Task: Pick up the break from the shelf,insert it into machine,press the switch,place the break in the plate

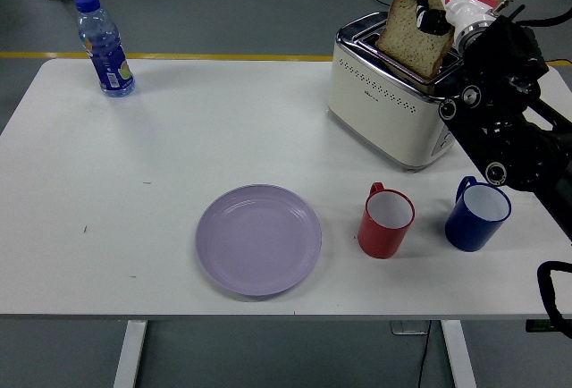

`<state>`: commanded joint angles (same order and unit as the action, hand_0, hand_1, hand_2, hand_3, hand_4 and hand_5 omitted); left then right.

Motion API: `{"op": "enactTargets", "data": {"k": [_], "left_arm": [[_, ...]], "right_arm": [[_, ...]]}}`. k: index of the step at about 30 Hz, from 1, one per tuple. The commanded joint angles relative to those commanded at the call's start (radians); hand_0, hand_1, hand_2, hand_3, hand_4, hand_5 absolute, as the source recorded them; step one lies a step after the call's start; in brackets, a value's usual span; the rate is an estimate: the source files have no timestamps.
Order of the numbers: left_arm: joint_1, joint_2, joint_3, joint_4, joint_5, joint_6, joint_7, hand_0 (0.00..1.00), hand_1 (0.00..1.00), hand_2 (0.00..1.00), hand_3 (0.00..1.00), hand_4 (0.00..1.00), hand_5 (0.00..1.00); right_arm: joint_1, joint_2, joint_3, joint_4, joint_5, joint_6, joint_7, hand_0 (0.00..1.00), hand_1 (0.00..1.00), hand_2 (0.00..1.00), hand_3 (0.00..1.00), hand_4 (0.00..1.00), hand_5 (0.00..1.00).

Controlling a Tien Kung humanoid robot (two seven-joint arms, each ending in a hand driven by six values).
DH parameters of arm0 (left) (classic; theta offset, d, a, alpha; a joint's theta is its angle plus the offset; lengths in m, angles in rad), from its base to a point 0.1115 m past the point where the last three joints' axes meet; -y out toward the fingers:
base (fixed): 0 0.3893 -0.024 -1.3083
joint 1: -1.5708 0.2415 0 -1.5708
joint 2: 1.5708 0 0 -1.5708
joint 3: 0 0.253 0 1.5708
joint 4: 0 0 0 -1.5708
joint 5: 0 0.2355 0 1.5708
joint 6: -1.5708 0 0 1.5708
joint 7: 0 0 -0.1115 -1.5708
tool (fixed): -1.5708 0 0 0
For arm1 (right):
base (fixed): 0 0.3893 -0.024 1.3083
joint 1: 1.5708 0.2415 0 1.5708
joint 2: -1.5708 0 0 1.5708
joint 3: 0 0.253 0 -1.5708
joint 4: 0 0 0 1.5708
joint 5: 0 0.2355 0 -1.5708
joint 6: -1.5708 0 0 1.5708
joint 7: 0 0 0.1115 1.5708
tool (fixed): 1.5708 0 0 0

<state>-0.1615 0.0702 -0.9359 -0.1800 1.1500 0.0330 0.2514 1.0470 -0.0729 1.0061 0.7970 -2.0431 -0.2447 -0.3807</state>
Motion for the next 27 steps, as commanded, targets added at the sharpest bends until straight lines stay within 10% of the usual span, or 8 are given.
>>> {"op": "enactTargets", "data": {"k": [24,27], "left_arm": [[-0.002,-0.001,-0.009,0.000,0.018,-0.001,0.003,0.678,0.703,0.685,0.559,0.284,0.860],[-0.003,-0.001,-0.008,0.000,0.018,0.000,0.003,0.678,0.703,0.685,0.559,0.283,0.860]], "right_arm": [[0.029,0.048,-0.014,-0.058,-0.008,0.029,0.028,0.319,0.386,0.478,0.588,0.546,0.060],[0.030,0.052,-0.016,-0.060,-0.009,0.049,0.025,0.462,0.517,0.568,0.688,0.588,0.083]]}}
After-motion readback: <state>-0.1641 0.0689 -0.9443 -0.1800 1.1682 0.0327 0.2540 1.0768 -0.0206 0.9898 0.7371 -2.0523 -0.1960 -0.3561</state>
